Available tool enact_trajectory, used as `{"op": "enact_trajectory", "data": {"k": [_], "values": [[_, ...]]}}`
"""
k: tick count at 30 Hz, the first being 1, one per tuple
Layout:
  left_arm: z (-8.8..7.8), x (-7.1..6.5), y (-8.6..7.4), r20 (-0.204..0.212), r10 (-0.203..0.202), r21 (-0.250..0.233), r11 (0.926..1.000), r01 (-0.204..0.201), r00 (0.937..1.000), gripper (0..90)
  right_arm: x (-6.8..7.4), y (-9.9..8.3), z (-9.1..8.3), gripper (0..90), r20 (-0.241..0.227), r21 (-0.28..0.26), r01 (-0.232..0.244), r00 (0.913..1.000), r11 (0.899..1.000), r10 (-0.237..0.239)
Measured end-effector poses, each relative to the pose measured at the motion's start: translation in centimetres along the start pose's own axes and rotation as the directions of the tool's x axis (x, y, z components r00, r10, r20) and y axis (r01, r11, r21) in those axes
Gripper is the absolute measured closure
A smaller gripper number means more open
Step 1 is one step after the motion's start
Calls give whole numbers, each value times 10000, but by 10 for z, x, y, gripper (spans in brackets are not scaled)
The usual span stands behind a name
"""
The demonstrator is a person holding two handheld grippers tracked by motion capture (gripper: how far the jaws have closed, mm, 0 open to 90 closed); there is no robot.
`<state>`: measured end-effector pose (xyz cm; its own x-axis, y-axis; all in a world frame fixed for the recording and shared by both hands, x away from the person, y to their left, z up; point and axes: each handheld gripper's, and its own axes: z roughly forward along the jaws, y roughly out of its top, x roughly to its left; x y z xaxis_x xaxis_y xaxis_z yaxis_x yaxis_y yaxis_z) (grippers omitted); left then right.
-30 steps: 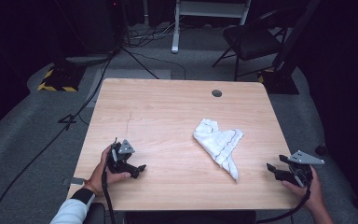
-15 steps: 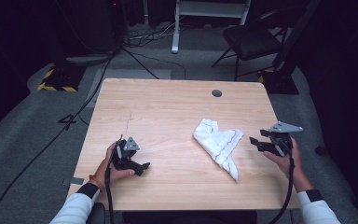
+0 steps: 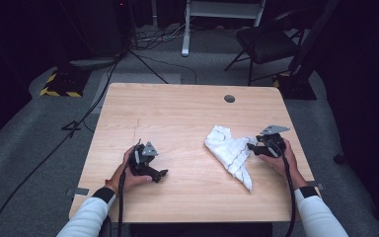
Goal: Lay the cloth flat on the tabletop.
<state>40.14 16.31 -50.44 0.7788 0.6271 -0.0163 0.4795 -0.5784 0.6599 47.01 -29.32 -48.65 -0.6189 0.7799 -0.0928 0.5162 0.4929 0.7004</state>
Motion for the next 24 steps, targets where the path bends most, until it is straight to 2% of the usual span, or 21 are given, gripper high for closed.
{"op": "enact_trajectory", "data": {"k": [3, 6, 7, 9, 12, 15, 18, 19, 21, 23, 24], "values": [[6, -3, 7, 61, 90, 7, 10000, -90, 9999, 4, 2, 4, 10, 446, -75, 100, -150, 9999, 9998, 150], [9, -5, 11, 168, 187, 6, 9998, -188, 9997, 4, 2, 7, 13, 475, -140, 133, -244, 9996, 9996, 246], [13, -8, 15, 241, 289, 9, 9996, -290, 9993, 4, 3, 8, 14, 540, -333, 117, -372, 9987, 9992, 375], [17, -12, 20, 344, 405, 6, 9992, -405, 9986, 4, 7, 9, 15, 605, -399, 125, -241, 9989, 9996, 246], [24, -18, 27, 492, 582, 5, 9983, -583, 9971, 4, 13, 12, 16, 651, -400, 69, -168, 9991, 9998, 171], [31, -23, 35, 577, 663, -26, 9978, -662, 9961, 4, 22, 16, 20, 665, -399, 9, 107, 9991, 9999, -106], [35, -25, 40, 639, 717, -14, 9974, -718, 9954, 4, 28, 19, 22, 695, -585, -30, 236, 9980, 9997, -237], [38, -26, 42, 647, 722, -24, 9974, -722, 9953, 4, 32, 20, 23, 719, -653, -70, 431, 9969, 9990, -435], [40, -26, 46, 664, 747, -22, 9972, -747, 9950, 4, 46, 25, 26, 763, -935, -141, 883, 9916, 9960, -893], [41, -26, 46, 665, 750, -37, 9972, -749, 9950, 4, 48, 25, 27, 766, -998, -185, 969, 9901, 9951, -983], [41, -26, 46, 656, 739, -37, 9973, -738, 9951, 4, 57, 26, 27, 773, -1361, -289, 1190, 9832, 9925, -1219]]}}
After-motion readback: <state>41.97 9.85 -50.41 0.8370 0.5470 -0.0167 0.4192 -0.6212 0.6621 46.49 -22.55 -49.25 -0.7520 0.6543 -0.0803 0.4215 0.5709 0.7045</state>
